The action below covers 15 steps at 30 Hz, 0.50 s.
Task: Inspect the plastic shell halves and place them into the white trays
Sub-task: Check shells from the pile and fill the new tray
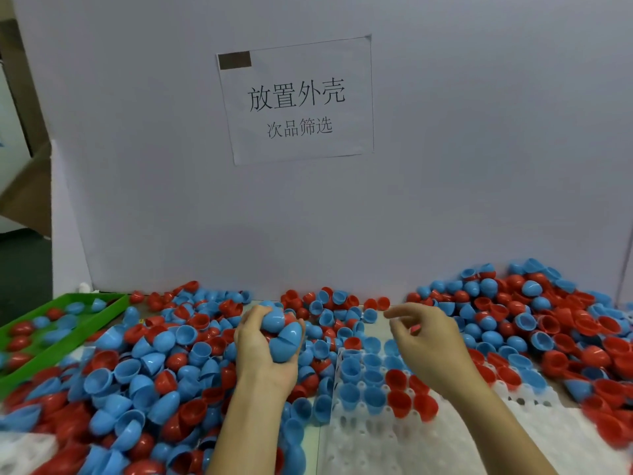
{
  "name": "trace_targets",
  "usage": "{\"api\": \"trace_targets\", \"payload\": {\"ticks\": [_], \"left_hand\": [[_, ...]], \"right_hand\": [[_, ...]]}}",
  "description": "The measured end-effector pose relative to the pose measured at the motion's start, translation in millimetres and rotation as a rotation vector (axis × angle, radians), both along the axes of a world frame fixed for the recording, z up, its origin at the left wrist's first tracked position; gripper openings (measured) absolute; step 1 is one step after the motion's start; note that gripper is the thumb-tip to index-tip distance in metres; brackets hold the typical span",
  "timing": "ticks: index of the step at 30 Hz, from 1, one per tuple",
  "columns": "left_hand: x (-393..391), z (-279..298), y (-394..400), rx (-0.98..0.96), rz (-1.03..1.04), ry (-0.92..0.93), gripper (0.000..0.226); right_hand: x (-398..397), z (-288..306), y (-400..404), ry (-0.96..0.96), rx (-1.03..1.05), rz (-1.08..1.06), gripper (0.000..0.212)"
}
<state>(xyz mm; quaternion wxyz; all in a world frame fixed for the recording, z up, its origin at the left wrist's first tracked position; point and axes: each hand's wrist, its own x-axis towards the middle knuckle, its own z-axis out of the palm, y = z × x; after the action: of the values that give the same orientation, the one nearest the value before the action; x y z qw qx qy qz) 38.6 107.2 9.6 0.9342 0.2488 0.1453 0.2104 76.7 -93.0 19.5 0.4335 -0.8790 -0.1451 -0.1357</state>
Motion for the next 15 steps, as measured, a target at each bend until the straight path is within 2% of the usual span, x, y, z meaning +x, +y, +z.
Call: {"api": "trace_targets", "payload": {"ticks": [4,8,13,15], "left_hand": [[3.0,-2.3,-2.3,0.039,0.02,0.016,0.008],[3.9,-4.3,-3.7,0.041,0.048,0.028,0.024],[4.0,-4.7,-4.8,0.021,0.065,0.025,0.028],[4.8,-4.3,-5.2,0.024,0.069,0.023,0.027]], "right_hand": [[-2.7,0.1,16.0,0.02,-0.18,0.071,0.022],[0.1,3.9,32.0,0.1,-0.411,0.146,0.026],[7.2,1.1,50.7,0.15,-0.646,0.135,0.019],[8.8,2.3,55.6,0.131,-0.684,0.124,0.026]]}}
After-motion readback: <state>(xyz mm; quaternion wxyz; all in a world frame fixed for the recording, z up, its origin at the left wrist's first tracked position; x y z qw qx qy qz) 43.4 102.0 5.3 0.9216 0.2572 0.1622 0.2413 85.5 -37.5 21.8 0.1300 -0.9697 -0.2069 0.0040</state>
